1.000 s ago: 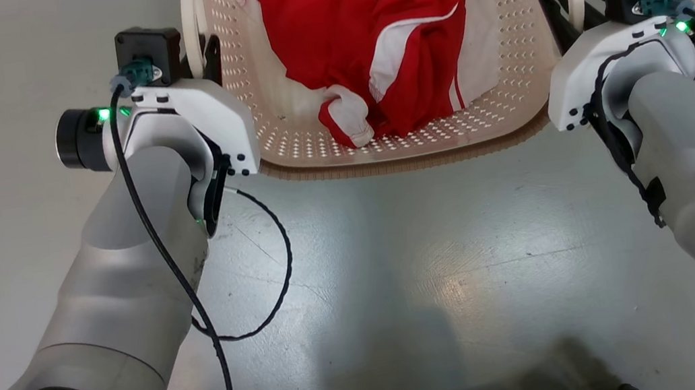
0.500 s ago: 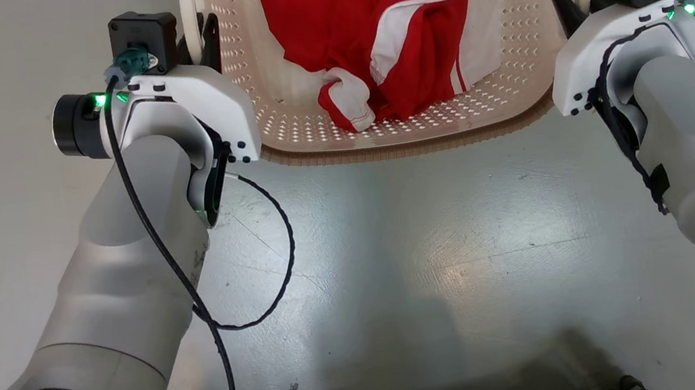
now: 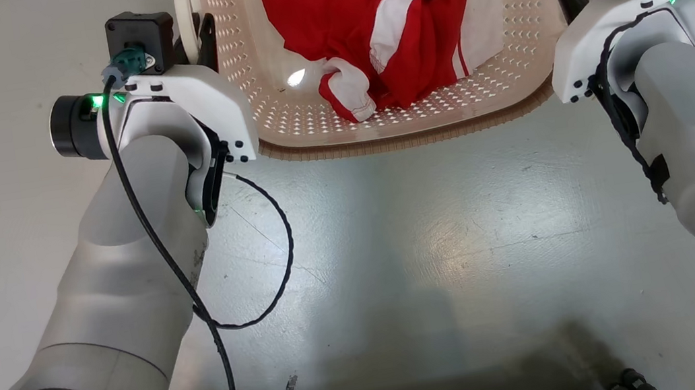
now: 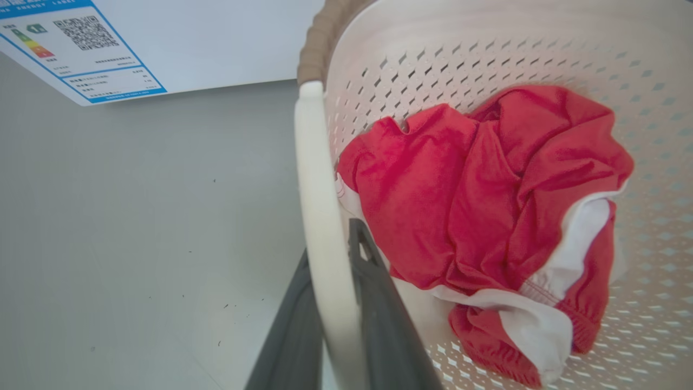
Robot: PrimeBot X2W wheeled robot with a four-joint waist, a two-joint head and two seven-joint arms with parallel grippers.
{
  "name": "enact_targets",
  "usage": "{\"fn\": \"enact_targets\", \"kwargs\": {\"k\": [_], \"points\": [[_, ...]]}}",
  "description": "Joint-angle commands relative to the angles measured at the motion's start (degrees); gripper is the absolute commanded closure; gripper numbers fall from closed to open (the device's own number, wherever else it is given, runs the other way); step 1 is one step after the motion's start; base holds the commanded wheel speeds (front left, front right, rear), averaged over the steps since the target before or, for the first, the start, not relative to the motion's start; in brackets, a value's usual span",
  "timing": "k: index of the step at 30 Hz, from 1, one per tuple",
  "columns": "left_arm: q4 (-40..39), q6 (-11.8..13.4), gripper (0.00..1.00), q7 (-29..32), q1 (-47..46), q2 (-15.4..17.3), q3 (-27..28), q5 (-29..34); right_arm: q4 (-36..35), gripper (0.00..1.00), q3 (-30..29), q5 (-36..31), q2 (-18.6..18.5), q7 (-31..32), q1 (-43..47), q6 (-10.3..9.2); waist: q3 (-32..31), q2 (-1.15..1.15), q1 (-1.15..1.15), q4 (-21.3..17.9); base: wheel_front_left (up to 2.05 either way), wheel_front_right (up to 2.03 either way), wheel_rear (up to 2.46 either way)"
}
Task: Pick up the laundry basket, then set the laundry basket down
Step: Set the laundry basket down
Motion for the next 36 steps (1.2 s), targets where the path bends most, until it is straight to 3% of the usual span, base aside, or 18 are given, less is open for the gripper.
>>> {"fn": "enact_targets", "kwargs": {"k": [1, 25, 26, 27, 28, 36], "points": [[-0.6, -0.5, 1.00, -0.8, 0.2, 1.6, 1.1, 1.0, -0.8, 1.00, 0.2, -1.4, 0.9, -0.6, 2.4, 0.42, 0.2, 0.00, 0.00, 0.0, 0.00, 0.00, 0.00], [1.8, -1.2, 1.00, -0.8, -1.0, 1.1, 3.8, 3.9, -1.7, 0.98, -5.9, -6.3, 3.0, -0.6, 3.8, 0.42, 1.8, 0.00, 0.00, -0.4, 0.00, 0.00, 0.00], [2.3, -0.9, 0.56, -0.8, -1.0, 1.0, 4.1, 3.7, -2.2, 0.54, -6.4, -6.5, 2.9, -0.6, 3.8, 0.42, 1.8, 0.00, 0.00, -0.4, 0.00, 0.00, 0.00], [2.7, -0.6, 0.04, -0.8, -1.1, 0.9, 4.3, 3.5, -2.7, 0.00, -6.9, -6.8, 2.8, -0.6, 3.8, 0.42, 1.9, 0.00, 0.00, -0.4, 0.00, 0.00, 0.00], [3.3, -0.5, 0.00, -0.8, -1.2, 0.8, 4.3, 3.5, -2.9, 0.00, -7.3, -7.2, 2.8, -0.6, 4.0, 0.42, 1.9, 0.00, 0.00, -0.4, 0.00, 0.00, 0.00], [4.1, 0.1, 0.00, -0.8, -1.6, 0.5, 4.7, 3.9, -4.1, 0.00, -11.0, -9.9, 3.1, -0.6, 5.1, 0.42, 1.5, 0.00, 0.00, -0.5, 0.00, 0.00, 0.00]]}}
